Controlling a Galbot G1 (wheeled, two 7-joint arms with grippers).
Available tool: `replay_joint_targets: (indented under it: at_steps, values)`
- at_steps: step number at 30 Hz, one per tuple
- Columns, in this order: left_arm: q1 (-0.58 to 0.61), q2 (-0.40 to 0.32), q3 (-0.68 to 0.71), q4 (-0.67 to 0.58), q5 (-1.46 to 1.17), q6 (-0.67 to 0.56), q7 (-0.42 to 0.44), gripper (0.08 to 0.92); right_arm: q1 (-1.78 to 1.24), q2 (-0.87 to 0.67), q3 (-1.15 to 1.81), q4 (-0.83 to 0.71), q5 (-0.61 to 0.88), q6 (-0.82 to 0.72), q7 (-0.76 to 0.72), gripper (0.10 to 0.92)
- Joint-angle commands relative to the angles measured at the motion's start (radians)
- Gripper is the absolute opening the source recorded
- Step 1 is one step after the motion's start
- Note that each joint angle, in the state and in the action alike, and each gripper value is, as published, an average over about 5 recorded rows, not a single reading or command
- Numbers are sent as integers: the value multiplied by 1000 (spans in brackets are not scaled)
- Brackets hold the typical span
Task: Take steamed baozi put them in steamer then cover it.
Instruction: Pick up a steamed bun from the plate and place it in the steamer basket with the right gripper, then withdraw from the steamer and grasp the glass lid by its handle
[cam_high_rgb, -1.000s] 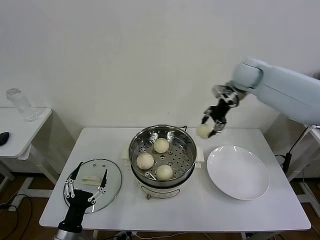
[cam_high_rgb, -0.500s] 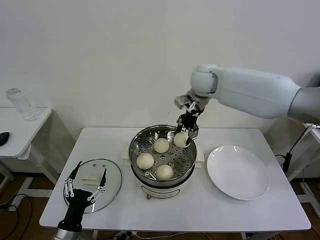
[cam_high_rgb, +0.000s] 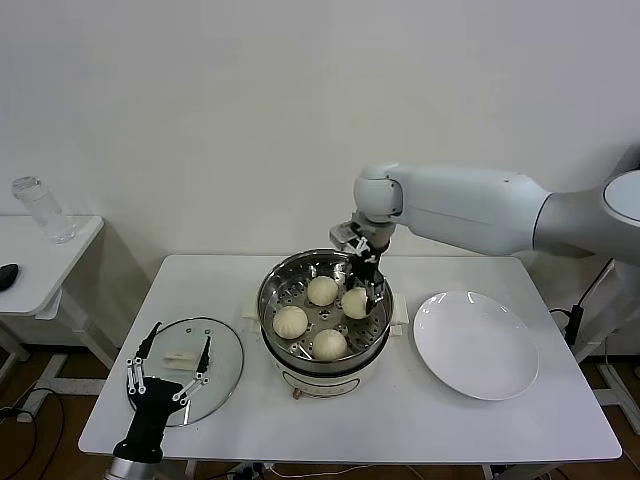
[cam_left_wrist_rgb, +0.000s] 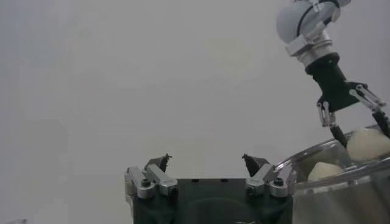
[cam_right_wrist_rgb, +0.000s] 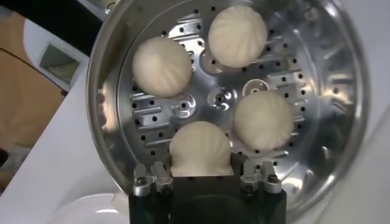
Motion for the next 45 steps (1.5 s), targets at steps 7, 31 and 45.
replay_joint_targets:
  at_steps: [7,31,45]
  values:
    - [3,-2,-5,1,-1,-1,-11,823,-20,17,-14,-13,-52,17,-1,676]
    - [-19,17,-8,8,119,31,-45,823,-46,-331,234,287,240,148,678,823]
    - [-47,34,-31,22,404,103,-109,823,-1050,-522,1264,389,106,450,1528,823]
